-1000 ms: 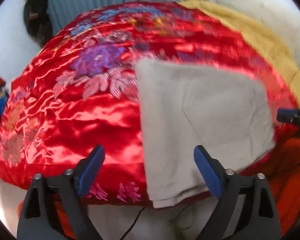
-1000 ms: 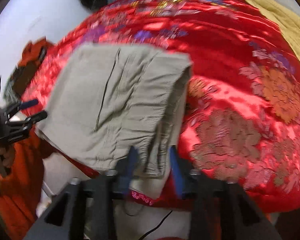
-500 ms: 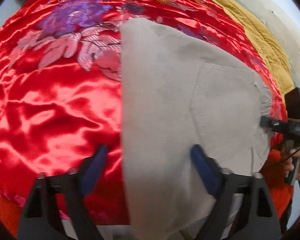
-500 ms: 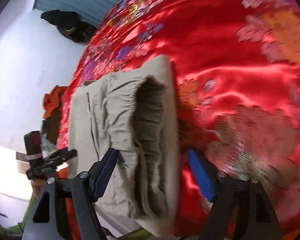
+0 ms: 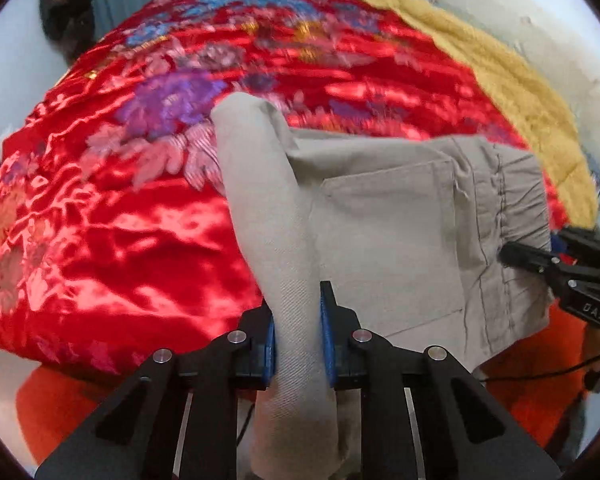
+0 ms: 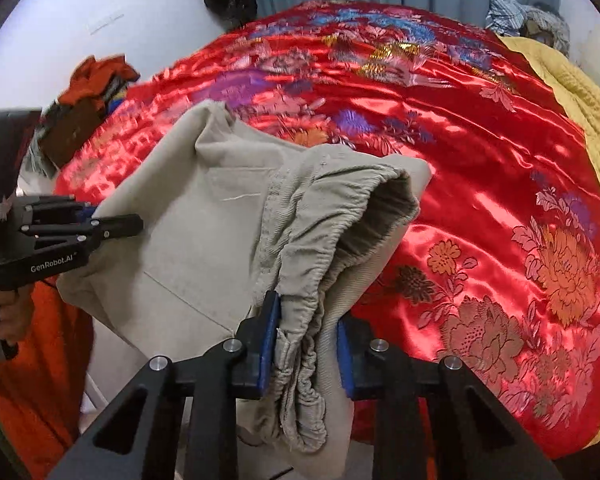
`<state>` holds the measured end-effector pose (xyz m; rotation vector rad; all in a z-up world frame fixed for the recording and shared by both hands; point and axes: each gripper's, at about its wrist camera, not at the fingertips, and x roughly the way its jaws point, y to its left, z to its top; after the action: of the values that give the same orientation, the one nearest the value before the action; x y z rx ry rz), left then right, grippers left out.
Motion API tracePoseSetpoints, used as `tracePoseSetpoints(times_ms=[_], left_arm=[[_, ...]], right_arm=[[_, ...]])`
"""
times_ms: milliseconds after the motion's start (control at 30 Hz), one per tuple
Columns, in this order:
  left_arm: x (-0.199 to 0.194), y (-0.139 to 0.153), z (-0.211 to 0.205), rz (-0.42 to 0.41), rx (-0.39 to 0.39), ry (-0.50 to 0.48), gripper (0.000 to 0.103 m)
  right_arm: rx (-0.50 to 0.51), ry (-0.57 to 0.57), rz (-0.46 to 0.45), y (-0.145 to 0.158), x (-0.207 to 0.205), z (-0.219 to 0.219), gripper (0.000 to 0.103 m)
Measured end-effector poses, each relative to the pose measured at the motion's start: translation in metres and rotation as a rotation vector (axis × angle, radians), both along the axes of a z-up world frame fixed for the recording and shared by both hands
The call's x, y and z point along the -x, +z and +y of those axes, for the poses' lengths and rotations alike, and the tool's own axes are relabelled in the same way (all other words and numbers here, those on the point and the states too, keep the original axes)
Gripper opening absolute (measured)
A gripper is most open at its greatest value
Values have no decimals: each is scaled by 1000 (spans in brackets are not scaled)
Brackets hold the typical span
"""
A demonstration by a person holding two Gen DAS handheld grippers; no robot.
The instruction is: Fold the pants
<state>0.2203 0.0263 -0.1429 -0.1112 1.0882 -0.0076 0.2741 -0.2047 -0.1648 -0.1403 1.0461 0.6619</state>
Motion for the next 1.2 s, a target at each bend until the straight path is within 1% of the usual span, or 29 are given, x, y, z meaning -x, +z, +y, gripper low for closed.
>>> tracePoseSetpoints(times_ms=[33, 67, 100, 167, 267, 300, 333, 367, 400, 433, 467, 500, 533, 600, 633, 667, 700, 733, 833, 900, 933, 967, 1000, 1033, 1100, 1133, 1200], left_arm=[[-3, 13, 8, -26, 6, 10, 18], [-6, 19, 12, -40, 8, 14, 18], [-15, 33, 20, -73, 3, 25, 18], [-31, 48, 31, -117, -12, 40, 18], [-68, 74, 50, -198, -27, 78, 18], [-85, 82, 57, -236, -38, 83, 19], [-97, 82, 60, -254, -48, 80, 22], [-108, 81, 63, -266, -65, 81, 34], [-120, 72, 70, -276, -99, 94, 45], [-121, 65, 74, -276, -123, 107, 69], [-120, 53, 78, -265, -166, 129, 78], [-114, 46, 80, -256, -185, 136, 78], [-105, 36, 82, -243, -196, 133, 78], [-81, 18, 81, -231, -211, 144, 87], [-67, 11, 77, -230, -235, 163, 92], [-53, 4, 71, -235, -262, 176, 94], [-45, 1, 65, -236, -274, 177, 95], [-33, -3, 58, -234, -277, 166, 98], [-9, -3, 37, -204, -247, 145, 99], [0, 0, 30, -178, -224, 136, 99], [4, 3, 26, -166, -216, 134, 99], [8, 7, 22, -153, -229, 145, 99], [10, 9, 19, -153, -242, 154, 99], [16, 13, 16, -167, -268, 164, 99], [25, 20, 12, -194, -291, 177, 99], [31, 24, 11, -202, -284, 178, 99], [34, 27, 12, -187, -258, 176, 99]], right_arm=[[-35, -5, -5, 9, -3, 1, 26], [-57, -5, -16, 18, -7, 2, 26], [-70, -2, -27, 23, -10, 2, 26], [-96, 6, -78, 44, -26, 13, 26], [-139, -8, -127, 66, -58, 28, 26], [-155, -19, -139, 73, -72, 33, 26], [-173, -37, -155, 80, -89, 38, 26], [-191, -53, -163, 84, -101, 40, 27], [-213, -71, -161, 85, -116, 40, 29], [-206, -96, -144, 82, -136, 39, 37], [-179, -119, -140, 80, -145, 37, 56], [-120, -176, -154, 76, -154, 31, 69], [-48, -249, -184, 71, -157, 21, 86], [-8, -303, -207, 66, -147, 3, 88], [3, -319, -216, 63, -136, -5, 89], [23, -331, -221, 60, -126, -9, 92], [45, -339, -228, 57, -112, -12, 95], [60, -341, -235, 52, -94, -12, 97], [56, -338, -210, 40, -58, -8, 97], [32, -338, -184, 31, -35, -6, 97], [17, -341, -175, 29, -22, -3, 100], [7, -346, -172, 28, -13, -2, 103], [-7, -354, -172, 27, -2, 0, 103], [-14, -363, -171, 26, 7, 2, 103], [-20, -375, -162, 25, 21, 5, 103], [-18, -380, -155, 25, 26, 7, 103], [-15, -380, -147, 24, 32, 9, 103]])
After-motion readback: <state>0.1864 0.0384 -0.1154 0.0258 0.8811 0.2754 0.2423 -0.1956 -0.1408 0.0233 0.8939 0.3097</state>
